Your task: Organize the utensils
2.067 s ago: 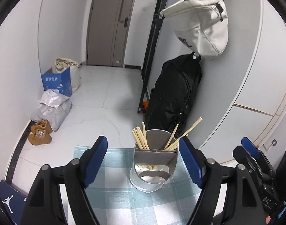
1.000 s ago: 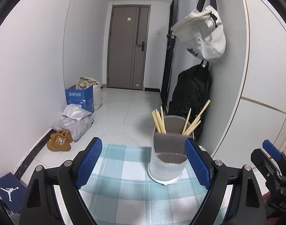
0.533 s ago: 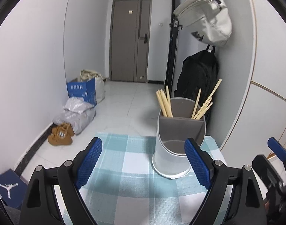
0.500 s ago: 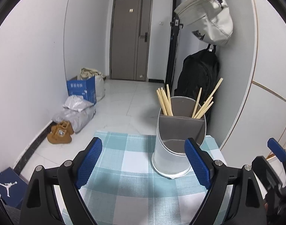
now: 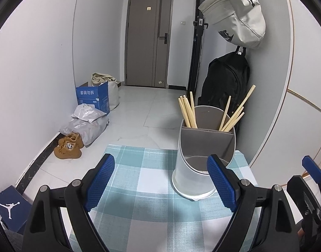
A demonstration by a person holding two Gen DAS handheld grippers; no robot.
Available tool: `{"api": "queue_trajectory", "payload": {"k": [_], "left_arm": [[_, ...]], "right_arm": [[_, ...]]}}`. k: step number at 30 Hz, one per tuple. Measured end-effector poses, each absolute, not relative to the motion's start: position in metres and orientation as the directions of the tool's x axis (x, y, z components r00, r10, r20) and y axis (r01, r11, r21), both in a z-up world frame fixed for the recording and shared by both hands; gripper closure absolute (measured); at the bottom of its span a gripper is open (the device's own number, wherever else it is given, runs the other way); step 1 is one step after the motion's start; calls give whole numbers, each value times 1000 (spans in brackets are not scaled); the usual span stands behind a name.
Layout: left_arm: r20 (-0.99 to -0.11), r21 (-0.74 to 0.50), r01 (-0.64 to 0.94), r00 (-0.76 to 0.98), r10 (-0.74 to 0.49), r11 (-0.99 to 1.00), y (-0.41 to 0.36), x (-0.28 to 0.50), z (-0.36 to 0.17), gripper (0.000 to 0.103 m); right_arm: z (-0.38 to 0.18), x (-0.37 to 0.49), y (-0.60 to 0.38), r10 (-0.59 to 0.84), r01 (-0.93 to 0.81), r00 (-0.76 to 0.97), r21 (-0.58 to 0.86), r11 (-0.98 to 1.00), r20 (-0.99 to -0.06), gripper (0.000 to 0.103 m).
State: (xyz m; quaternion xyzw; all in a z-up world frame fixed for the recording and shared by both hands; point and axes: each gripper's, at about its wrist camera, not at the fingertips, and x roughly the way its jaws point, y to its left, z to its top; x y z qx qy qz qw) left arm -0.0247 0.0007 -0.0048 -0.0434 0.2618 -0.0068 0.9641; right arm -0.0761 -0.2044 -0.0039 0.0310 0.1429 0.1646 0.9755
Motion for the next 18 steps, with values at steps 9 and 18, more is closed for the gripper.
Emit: {"api": "queue_trajectory", "payload": {"k": [9, 18], "left_arm": [[-512, -85, -39, 859, -10, 996, 3, -21, -4, 16], [-510, -79, -26, 860, -18, 997, 0, -24, -5, 16]], "right_arm": [[-6, -75, -206, 319, -299, 907, 111, 948, -275, 0], [-5, -77, -210, 304, -283, 913, 113, 952, -272, 0]]}}
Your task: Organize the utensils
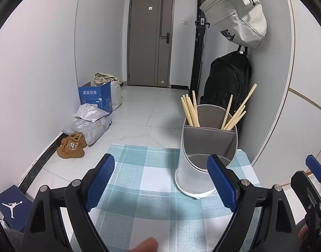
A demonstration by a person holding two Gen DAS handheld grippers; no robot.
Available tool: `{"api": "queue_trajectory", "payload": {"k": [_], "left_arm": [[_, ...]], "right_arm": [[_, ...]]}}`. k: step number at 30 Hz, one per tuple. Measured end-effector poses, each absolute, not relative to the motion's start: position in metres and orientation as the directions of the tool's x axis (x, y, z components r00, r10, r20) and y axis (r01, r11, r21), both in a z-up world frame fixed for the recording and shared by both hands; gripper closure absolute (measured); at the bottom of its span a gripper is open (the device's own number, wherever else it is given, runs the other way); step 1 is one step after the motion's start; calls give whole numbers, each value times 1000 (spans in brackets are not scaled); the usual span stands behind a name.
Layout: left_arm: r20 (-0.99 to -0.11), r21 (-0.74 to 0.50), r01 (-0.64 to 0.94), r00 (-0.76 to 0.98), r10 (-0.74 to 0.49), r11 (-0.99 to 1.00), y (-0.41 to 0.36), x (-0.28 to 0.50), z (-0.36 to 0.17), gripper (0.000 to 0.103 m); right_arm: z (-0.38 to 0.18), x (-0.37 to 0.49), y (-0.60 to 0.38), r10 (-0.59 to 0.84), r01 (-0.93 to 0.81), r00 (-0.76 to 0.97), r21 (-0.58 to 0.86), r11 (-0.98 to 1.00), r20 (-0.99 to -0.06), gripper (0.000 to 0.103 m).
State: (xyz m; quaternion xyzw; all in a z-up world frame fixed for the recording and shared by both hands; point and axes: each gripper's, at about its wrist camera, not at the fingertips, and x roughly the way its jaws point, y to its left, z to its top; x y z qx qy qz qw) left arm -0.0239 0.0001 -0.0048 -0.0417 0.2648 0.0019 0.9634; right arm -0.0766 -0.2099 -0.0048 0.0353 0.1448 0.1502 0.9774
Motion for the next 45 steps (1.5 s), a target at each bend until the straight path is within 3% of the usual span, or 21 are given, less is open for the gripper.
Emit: {"api": "queue_trajectory", "payload": {"k": [45], "left_arm": [[-528, -99, -32, 849, -26, 995, 1, -21, -9, 16]], "right_arm": [[-6, -75, -215, 282, -264, 917, 100, 959, -282, 0]]}}
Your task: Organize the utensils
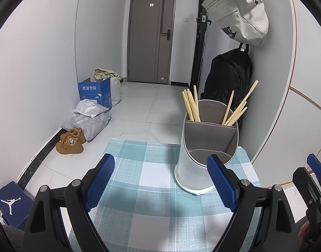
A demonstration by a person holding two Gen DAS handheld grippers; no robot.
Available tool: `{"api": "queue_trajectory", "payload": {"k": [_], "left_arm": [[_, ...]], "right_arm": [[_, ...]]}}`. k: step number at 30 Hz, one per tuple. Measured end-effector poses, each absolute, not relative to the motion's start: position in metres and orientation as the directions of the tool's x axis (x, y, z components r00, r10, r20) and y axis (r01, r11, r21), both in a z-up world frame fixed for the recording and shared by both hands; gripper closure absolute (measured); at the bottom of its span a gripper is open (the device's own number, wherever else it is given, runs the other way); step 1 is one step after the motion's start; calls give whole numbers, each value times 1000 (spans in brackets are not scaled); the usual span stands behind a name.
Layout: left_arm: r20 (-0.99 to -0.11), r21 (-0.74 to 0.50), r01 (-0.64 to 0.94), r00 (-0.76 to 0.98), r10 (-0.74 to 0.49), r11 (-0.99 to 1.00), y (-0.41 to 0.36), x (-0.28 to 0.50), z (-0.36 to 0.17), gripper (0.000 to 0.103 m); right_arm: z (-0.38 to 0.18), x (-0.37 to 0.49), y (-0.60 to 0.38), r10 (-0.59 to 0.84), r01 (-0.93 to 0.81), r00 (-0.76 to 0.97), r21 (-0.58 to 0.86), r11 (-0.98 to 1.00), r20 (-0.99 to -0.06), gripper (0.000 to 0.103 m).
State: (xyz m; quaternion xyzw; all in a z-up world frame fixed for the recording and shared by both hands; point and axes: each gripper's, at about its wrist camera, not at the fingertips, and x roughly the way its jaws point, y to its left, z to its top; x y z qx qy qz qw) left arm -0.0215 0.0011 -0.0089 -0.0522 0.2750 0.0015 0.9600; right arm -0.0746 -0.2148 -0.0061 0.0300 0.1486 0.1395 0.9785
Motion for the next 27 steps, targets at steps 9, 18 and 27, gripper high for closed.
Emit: {"api": "queue_trajectory", "payload": {"k": [9, 18, 27], "left_arm": [[-524, -85, -26, 851, -22, 996, -1, -22, -10, 16], [-525, -75, -22, 851, -21, 997, -5, -22, -11, 16], [-530, -76, -29, 848, -16, 997, -6, -21, -12, 16]], "right_arm": [[-7, -75, -214, 282, -265, 916, 100, 959, -284, 0], [-8, -76, -214, 277, -261, 919, 93, 961, -282, 0], [-9, -76, -214, 277, -261, 918, 93, 961, -283, 0]]}}
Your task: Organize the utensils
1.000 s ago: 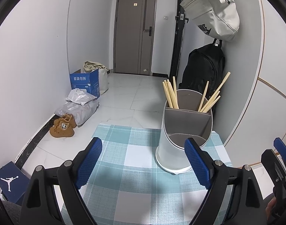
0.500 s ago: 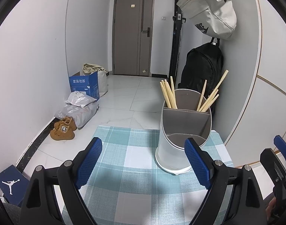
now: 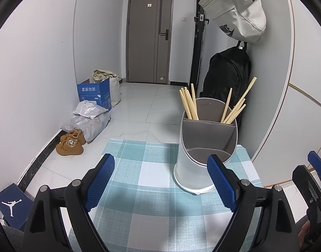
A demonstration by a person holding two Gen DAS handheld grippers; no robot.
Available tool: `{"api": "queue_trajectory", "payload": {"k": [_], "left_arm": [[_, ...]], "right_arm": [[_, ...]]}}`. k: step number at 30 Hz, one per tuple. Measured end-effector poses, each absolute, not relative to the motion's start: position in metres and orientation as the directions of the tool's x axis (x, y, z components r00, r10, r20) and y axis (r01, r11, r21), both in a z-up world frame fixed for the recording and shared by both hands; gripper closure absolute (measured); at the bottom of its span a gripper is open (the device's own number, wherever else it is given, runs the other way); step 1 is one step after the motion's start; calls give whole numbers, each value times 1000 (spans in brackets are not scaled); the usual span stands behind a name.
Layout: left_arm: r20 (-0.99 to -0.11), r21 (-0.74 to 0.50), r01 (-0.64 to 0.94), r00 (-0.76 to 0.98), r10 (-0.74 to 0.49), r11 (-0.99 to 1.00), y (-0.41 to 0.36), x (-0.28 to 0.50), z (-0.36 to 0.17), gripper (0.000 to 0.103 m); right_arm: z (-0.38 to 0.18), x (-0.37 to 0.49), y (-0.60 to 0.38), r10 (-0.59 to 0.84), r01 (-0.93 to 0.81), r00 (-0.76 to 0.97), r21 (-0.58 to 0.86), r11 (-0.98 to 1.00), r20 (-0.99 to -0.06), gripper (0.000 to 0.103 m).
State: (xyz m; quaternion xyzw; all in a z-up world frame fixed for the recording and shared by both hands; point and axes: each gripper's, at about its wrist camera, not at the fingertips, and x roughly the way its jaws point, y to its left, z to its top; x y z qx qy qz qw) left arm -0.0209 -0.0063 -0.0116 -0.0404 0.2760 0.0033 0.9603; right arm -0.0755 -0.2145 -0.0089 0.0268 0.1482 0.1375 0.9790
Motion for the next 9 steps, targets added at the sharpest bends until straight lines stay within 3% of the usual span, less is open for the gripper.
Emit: {"api": "queue_trajectory", "payload": {"k": [9], "left_arm": [[-542, -80, -31, 840, -17, 996, -6, -18, -13, 16]], "right_arm": [[-10, -75, -215, 277, -262, 916, 90, 961, -290, 0]]}}
